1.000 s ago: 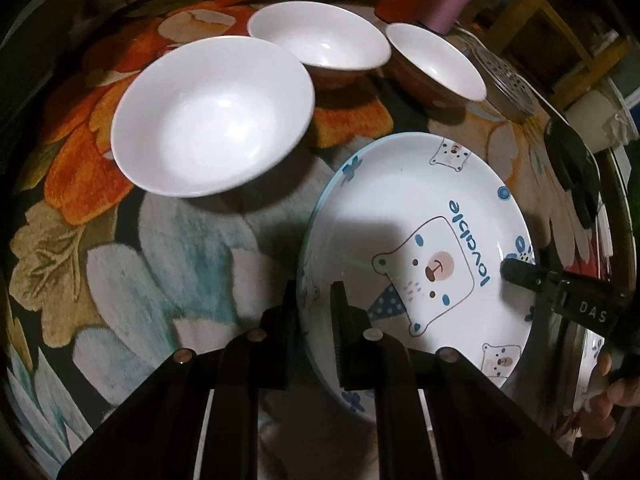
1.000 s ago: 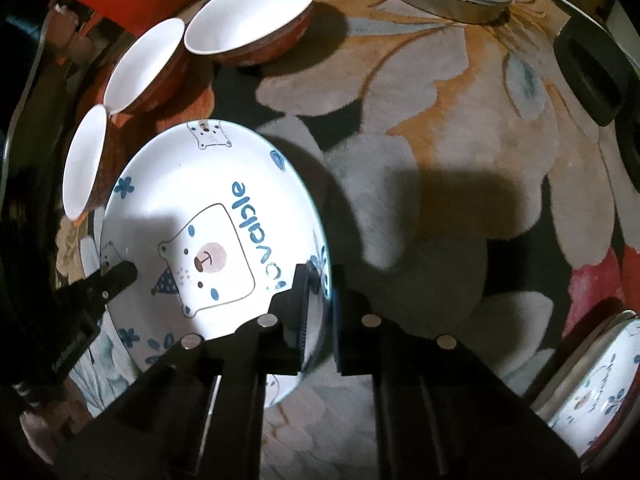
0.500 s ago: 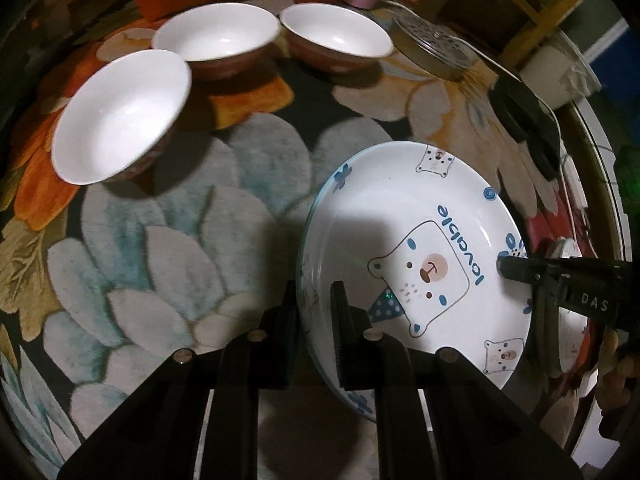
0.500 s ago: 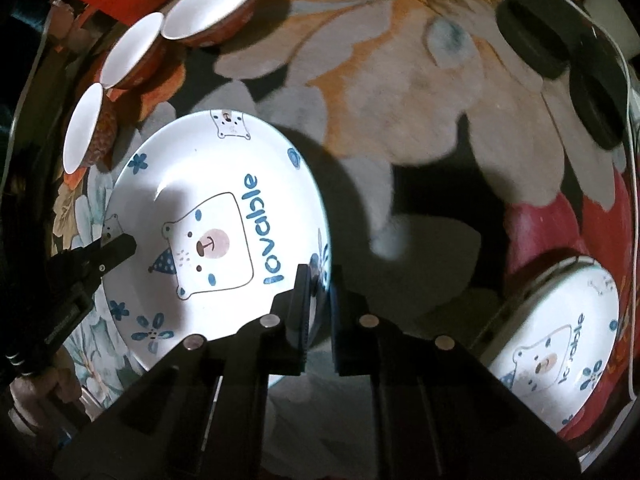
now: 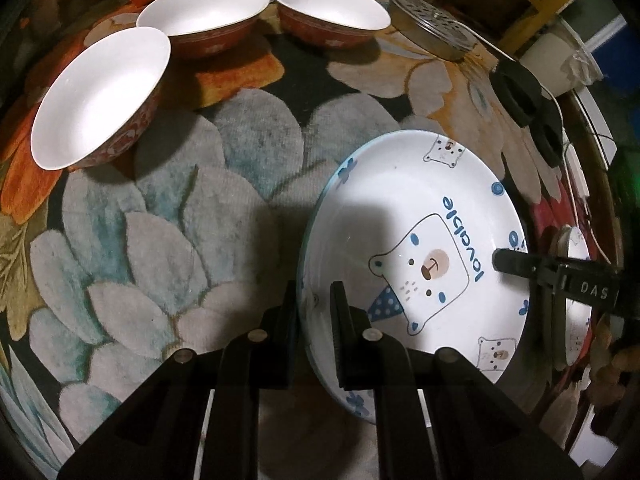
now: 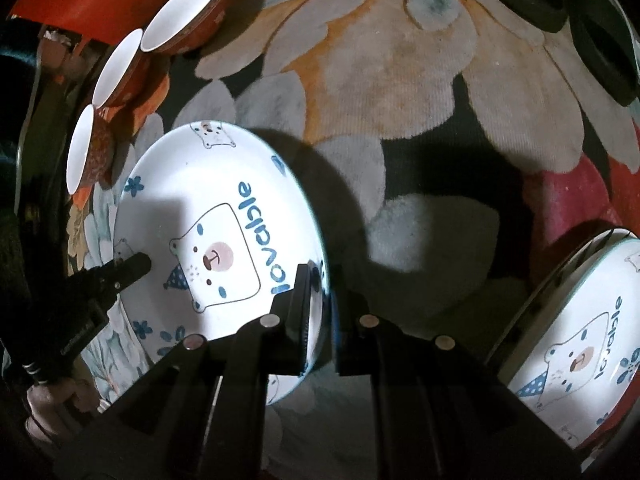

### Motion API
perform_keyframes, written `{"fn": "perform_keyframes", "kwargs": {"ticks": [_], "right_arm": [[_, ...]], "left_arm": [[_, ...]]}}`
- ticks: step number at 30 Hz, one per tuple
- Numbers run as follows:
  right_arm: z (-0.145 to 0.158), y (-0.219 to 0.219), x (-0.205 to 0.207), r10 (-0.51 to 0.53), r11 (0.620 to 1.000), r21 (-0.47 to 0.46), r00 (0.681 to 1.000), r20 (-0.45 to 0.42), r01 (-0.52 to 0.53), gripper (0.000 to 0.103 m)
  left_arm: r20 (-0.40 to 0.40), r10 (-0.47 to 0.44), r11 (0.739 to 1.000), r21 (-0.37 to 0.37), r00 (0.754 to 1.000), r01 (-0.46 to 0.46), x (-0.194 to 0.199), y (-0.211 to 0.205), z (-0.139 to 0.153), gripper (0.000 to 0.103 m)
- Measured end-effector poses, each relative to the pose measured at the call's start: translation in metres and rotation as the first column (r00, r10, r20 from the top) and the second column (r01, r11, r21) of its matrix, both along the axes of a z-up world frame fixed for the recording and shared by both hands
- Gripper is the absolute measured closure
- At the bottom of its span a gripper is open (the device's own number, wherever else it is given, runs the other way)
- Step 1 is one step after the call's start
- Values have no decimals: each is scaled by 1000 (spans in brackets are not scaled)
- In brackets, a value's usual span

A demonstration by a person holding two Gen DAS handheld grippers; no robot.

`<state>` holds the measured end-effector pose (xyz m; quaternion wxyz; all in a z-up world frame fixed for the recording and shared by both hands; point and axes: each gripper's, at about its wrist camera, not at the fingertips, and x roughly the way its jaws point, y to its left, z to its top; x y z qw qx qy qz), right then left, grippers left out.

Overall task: Organize plates and bowls
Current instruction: 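Carry the bear plate with both grippers toward the plate stack, then lower the bear plate onto the stacked bear plate and open both grippers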

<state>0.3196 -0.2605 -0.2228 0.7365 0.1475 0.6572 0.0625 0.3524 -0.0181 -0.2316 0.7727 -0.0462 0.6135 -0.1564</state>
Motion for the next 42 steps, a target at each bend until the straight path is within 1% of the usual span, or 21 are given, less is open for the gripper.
{"fn": "perform_keyframes", "kwargs": {"ticks": [4,8,12,19,25,33,37,42], "right_arm": [[10,4,-4,27,1000,-6,1000,5,-27,94],[24,-2,-4,31,999,-28,999,10,-31,95],[34,-9,-14,20,999,-39,1000,10,-20,95],[49,-50,-39,-37,998,-59,999,-2,37,95],[60,-99,-70,-119,990,-74,993,-13,118,94],[56,-149,-96,-217,973,-92,975,-36,213,94],[52,-167,-104,-245,966,-96,969,-43,240,94],[48,-187,-113,-267,961,-90,962,-57,262,92]], "left_arm": [[20,-21,1000,6,1000,21,-8,-4,5,90],[33,-34,999,-12,999,34,-11,-15,15,90],[52,-55,998,-32,997,56,-10,-32,26,90],[74,-115,990,-71,991,120,-14,-77,43,90],[84,-193,975,-94,978,201,-26,-131,52,90],[68,-272,955,-103,960,278,-45,-192,50,90],[66,-293,949,-103,954,298,-48,-213,48,90],[83,-316,942,-92,945,323,-50,-234,51,90]]}}
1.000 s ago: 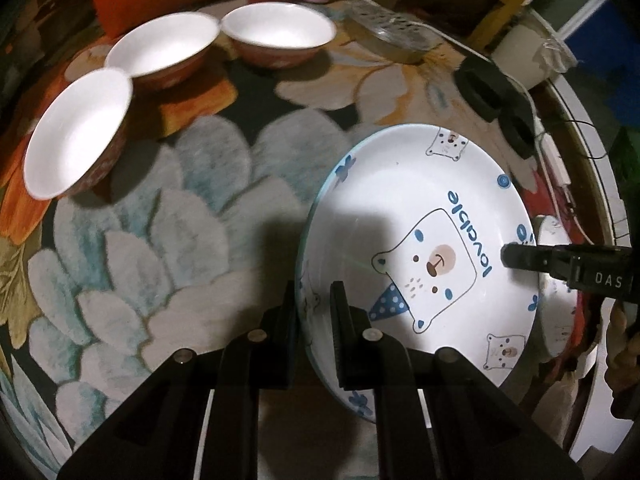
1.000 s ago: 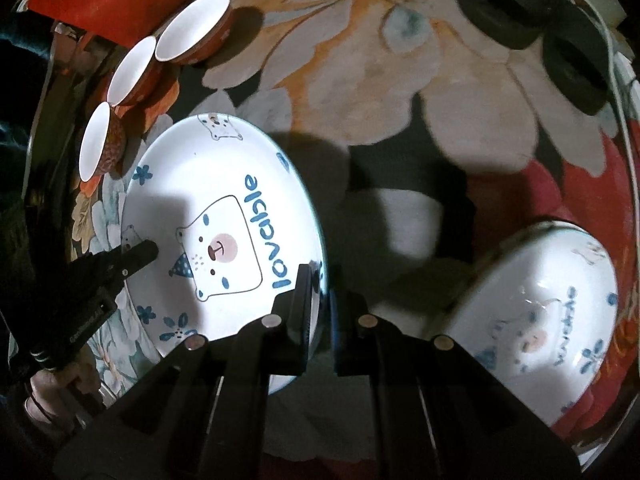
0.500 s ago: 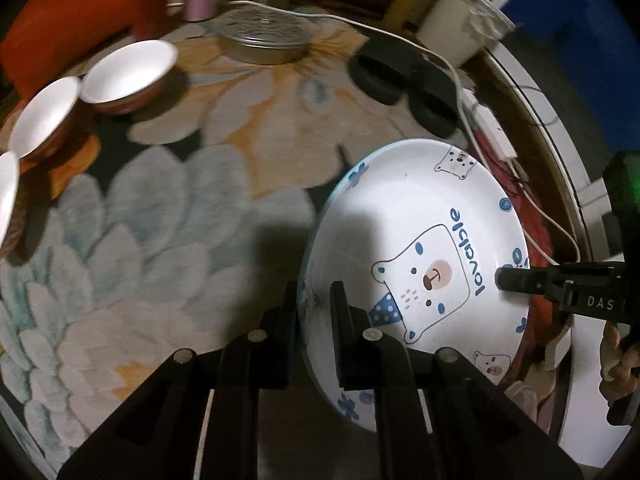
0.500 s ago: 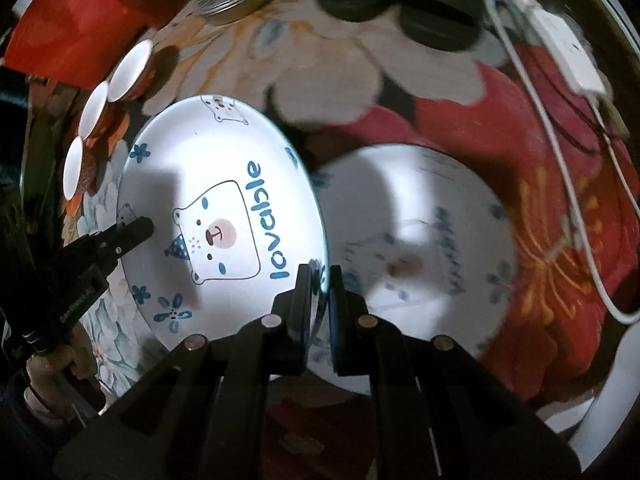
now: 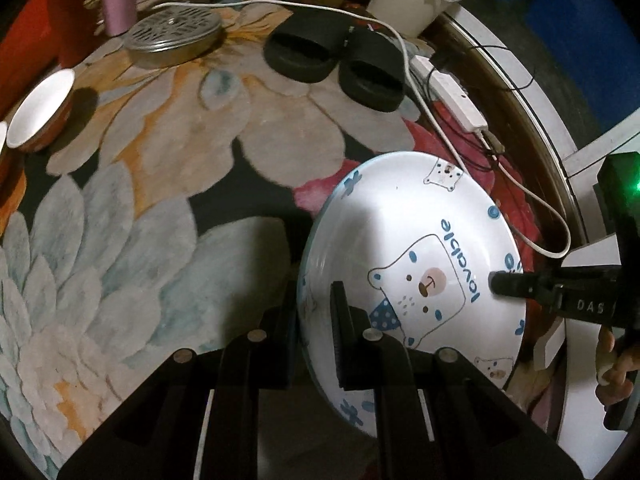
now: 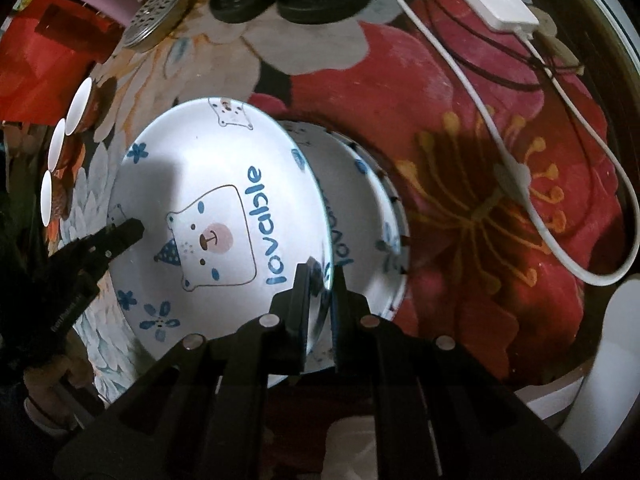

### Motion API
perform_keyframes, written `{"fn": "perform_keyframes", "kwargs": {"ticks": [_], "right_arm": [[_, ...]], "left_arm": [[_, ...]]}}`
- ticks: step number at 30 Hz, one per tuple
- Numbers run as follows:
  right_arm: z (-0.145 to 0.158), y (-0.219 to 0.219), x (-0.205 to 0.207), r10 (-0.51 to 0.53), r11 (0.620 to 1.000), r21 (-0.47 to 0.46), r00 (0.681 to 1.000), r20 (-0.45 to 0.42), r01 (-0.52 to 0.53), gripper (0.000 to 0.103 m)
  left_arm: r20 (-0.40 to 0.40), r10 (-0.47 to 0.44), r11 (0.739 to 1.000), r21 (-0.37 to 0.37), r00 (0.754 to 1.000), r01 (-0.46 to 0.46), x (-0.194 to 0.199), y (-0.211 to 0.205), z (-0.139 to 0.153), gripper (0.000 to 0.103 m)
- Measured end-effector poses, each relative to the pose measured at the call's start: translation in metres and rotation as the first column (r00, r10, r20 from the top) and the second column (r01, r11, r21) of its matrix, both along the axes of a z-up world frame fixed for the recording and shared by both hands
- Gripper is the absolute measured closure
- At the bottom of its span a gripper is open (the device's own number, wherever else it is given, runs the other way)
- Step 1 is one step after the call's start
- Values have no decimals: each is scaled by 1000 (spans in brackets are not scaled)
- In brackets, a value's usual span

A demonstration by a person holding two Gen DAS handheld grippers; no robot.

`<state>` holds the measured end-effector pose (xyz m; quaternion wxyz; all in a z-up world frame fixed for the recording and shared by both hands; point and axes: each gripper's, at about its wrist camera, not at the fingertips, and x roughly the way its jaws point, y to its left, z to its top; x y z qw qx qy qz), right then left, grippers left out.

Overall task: Organize plates and bowls
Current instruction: 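Lower the bear plate onto the stacked bear plate and open both grippers, then withdraw both grippers from the stack toward the white bowls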

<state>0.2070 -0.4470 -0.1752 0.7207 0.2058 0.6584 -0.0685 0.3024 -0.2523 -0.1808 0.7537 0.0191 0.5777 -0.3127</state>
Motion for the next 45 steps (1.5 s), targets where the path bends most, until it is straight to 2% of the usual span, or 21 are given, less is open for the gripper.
{"fn": "perform_keyframes", "kwargs": {"ticks": [6,12,16,19,20,21,23,26,28,30,32,33,34,35,38,41,45], "right_arm": [[-7,-22,-9,-42,999,-4,999,-22,42,92],[-16,-28,-12,-63,998,-22,997,-40,62,91],[-16,-26,-10,-87,996,-38,995,-46,85,89],[-14,-23,-8,-105,992,-80,993,-49,101,89],[-14,-22,-8,-109,990,-102,992,-64,102,86],[-14,-23,-9,-116,988,-112,991,-71,108,86],[-10,-24,-12,-144,985,-104,988,-50,138,85],[-4,-23,-12,-133,983,-137,990,-51,125,85],[4,-18,-10,-109,978,-180,993,-35,101,84],[17,0,-2,-18,968,-249,1000,-7,15,76],[29,23,5,67,939,-341,998,20,-56,33],[33,31,8,103,923,-375,994,32,-84,22],[36,41,12,140,907,-407,989,37,-113,7],[38,50,17,172,890,-435,985,36,-139,4],[40,74,22,250,833,-510,968,6,-212,4],[41,87,25,286,803,-542,958,-18,-250,2],[43,99,33,302,783,-562,953,-32,-267,1]], "left_arm": [[-27,-39,999,16,999,39,-7,-20,-12,90],[-1,-61,997,43,998,61,-9,-29,-10,90],[-6,-56,998,24,998,56,-7,-26,-7,90],[3,-54,999,-2,999,54,-5,-22,0,81],[7,-52,999,-9,999,52,-5,-21,3,74],[13,-48,999,-19,999,48,-5,-18,7,60],[24,-42,998,-38,999,43,-5,-14,12,46],[26,-42,998,-37,999,43,-4,-10,14,42],[30,-36,999,-32,999,37,-4,-6,13,31],[37,-32,999,-19,999,32,-3,-1,11,6],[45,-22,1000,5,999,22,-3,4,9,1],[44,-15,1000,14,999,14,-2,7,7,1],[41,-9,1000,21,999,8,-2,10,6,1],[38,0,1000,30,999,-1,-1,14,4,1],[41,20,999,48,999,-22,1,25,2,1],[40,35,997,62,999,-38,3,38,0,1],[29,65,994,80,997,-68,4,59,-5,1]]}}
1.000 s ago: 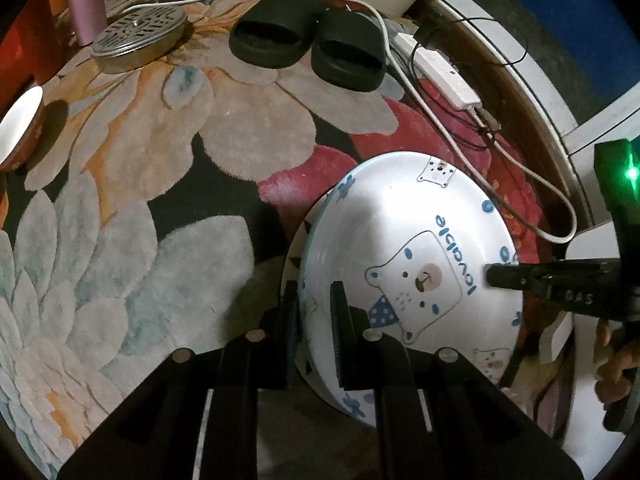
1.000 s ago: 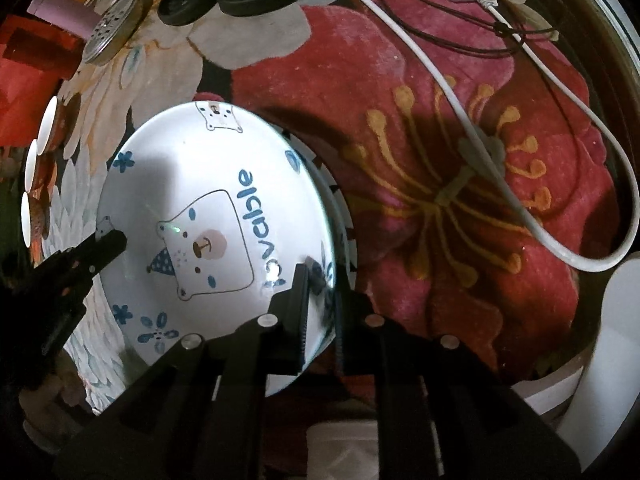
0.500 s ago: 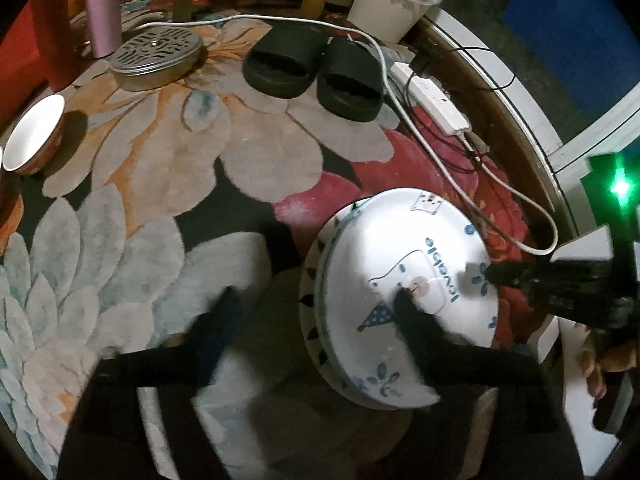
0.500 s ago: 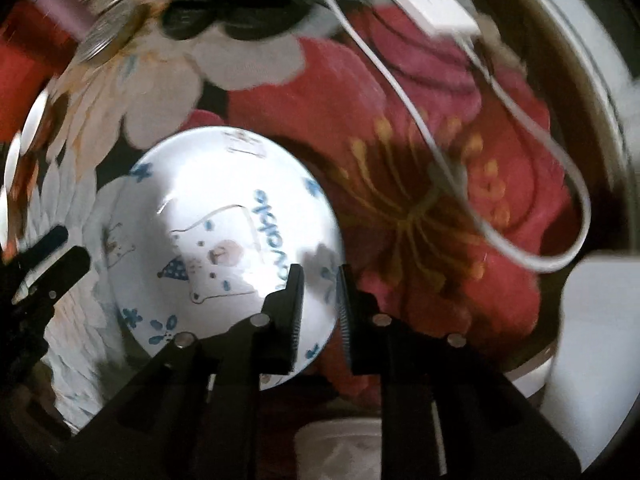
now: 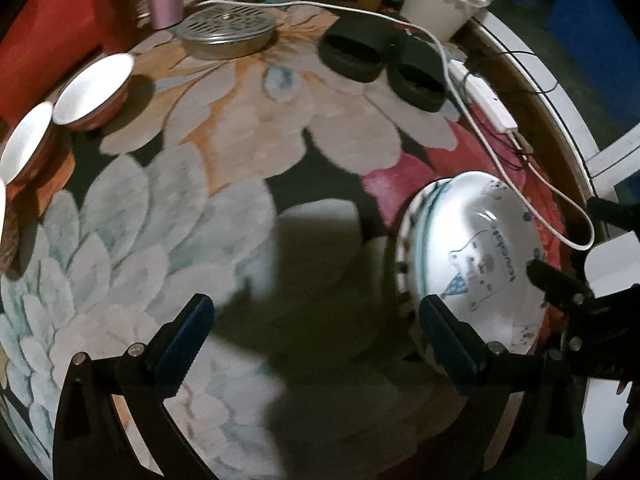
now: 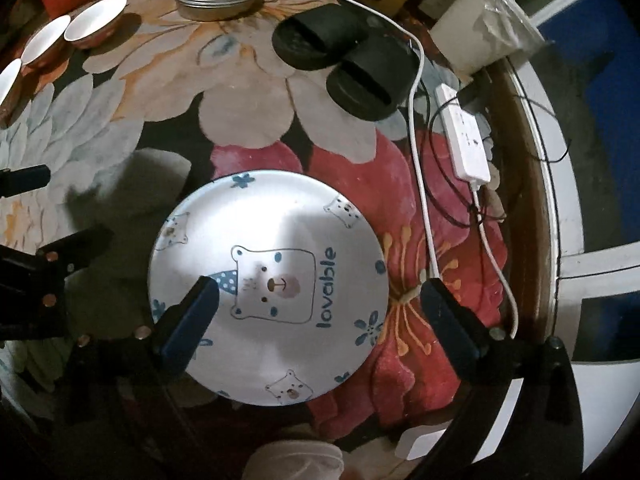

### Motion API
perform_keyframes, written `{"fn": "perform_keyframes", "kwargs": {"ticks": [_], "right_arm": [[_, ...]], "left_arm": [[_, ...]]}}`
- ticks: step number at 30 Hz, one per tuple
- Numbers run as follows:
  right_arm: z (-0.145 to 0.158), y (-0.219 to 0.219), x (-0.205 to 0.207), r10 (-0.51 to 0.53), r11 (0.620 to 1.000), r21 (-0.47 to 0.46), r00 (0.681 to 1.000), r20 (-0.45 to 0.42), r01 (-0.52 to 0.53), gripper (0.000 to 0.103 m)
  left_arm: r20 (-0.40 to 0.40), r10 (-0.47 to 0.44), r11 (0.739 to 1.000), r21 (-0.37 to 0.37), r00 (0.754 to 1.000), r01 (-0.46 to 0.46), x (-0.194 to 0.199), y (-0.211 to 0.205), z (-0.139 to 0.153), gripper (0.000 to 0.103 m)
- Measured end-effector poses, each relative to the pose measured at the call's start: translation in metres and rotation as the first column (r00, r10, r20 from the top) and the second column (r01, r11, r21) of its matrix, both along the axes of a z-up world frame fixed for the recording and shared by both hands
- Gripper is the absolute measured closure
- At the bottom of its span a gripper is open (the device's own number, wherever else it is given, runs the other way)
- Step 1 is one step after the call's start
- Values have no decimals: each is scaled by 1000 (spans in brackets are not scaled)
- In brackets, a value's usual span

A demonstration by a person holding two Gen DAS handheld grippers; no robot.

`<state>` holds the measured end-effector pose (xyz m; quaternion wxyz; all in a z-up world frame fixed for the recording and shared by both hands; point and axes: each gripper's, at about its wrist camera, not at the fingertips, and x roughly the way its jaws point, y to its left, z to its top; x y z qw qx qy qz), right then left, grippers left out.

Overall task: Organize plates and bowls
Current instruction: 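Withdraw both grippers from the stack toward the white bowls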

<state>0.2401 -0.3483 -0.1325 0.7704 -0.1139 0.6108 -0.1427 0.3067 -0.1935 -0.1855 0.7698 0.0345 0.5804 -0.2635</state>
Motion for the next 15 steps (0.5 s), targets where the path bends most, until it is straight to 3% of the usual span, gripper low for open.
{"fn": "perform_keyframes", "kwargs": {"ticks": [15], "right_arm": [[1,37,15,41,999,-11,999,-2,-41,0]], "left_arm": [[3,57,998,17,998,-57,2,46,3,1]]}}
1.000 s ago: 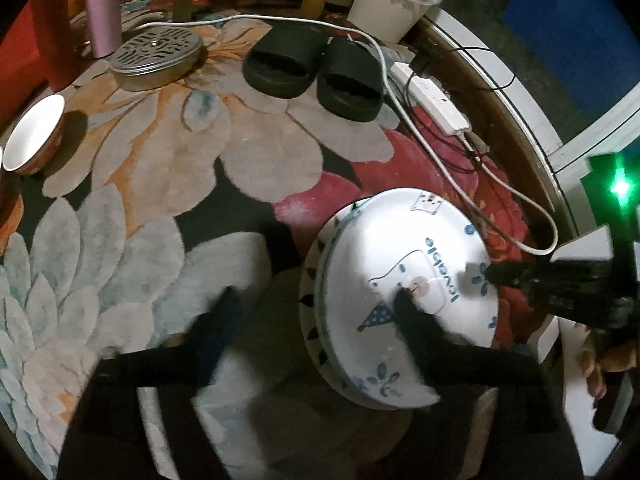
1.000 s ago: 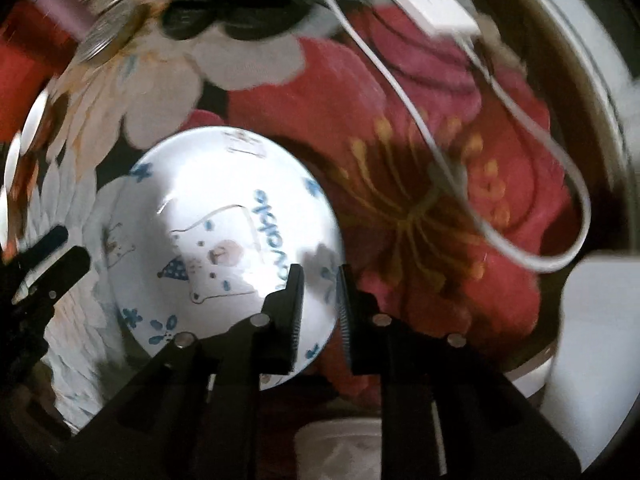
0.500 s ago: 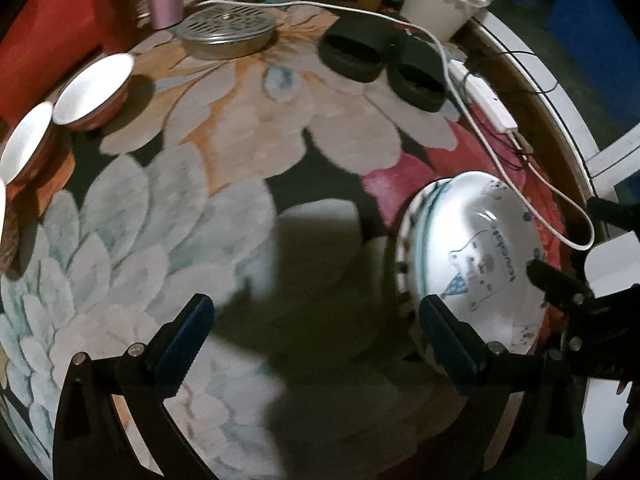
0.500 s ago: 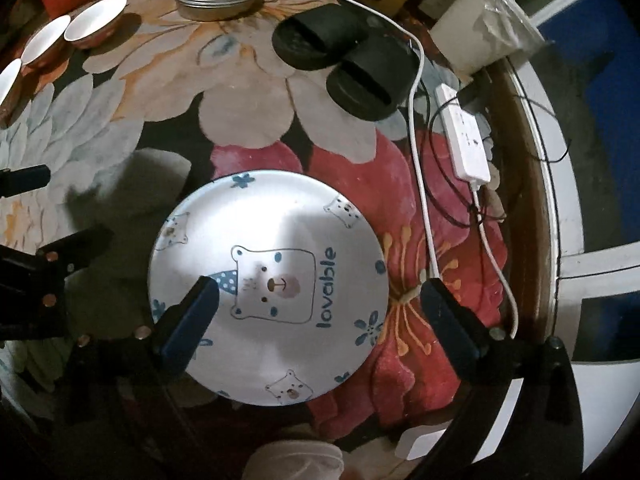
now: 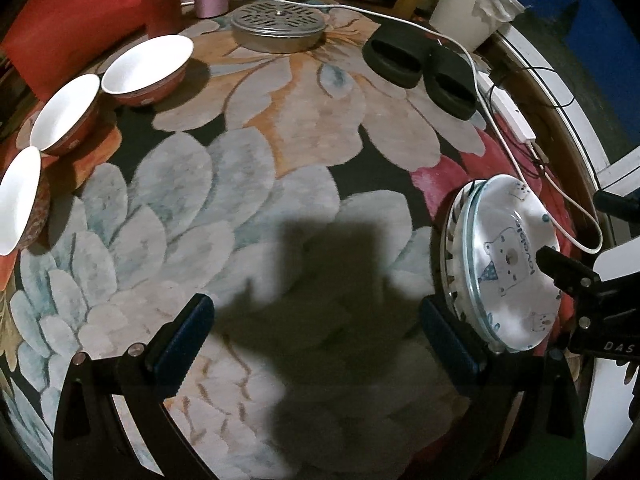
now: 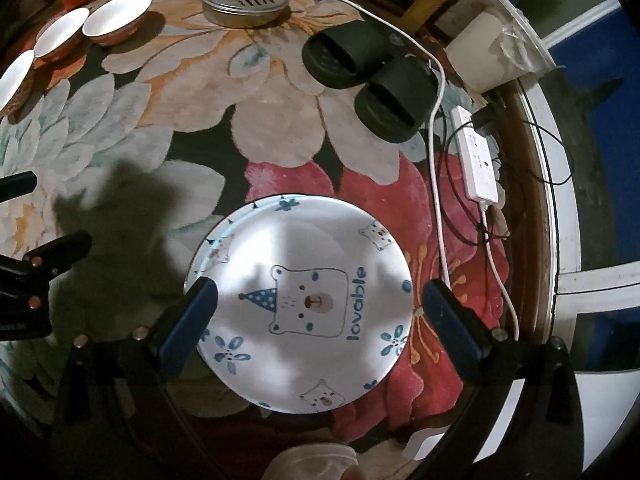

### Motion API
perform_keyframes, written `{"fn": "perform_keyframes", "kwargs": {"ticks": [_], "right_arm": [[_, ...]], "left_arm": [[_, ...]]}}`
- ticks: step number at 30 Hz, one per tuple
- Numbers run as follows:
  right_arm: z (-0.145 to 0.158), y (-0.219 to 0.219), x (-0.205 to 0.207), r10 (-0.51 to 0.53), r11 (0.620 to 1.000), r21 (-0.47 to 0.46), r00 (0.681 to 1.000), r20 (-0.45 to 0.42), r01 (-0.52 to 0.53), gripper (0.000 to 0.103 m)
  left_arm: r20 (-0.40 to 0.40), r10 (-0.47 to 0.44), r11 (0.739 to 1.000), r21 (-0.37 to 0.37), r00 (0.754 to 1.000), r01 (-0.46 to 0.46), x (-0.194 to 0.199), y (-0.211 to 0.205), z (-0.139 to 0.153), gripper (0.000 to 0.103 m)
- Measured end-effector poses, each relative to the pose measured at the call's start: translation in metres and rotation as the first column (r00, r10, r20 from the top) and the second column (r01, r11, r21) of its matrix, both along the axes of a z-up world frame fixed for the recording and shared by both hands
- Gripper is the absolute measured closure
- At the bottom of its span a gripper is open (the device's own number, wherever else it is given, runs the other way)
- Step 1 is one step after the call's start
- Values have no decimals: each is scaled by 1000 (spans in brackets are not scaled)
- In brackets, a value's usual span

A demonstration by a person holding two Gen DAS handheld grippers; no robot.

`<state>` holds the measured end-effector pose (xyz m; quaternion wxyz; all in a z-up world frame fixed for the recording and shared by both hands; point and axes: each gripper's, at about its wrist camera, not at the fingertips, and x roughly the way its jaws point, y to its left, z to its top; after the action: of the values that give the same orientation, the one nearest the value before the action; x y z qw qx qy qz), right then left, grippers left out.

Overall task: Organize plates and bowls
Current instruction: 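Withdraw both grippers from the stack toward the white bowls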

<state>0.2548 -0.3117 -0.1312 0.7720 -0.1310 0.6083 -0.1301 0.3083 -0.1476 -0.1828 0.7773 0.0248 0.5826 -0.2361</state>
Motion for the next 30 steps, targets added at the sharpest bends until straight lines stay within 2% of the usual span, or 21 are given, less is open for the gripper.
{"fn": "perform_keyframes", "kwargs": {"ticks": [30], "right_arm": [[-12,37,7,94,996,9,995,-37,-94,0]], "left_arm": [[7,98,994,38,995,-99,6,61,-3,1]]}}
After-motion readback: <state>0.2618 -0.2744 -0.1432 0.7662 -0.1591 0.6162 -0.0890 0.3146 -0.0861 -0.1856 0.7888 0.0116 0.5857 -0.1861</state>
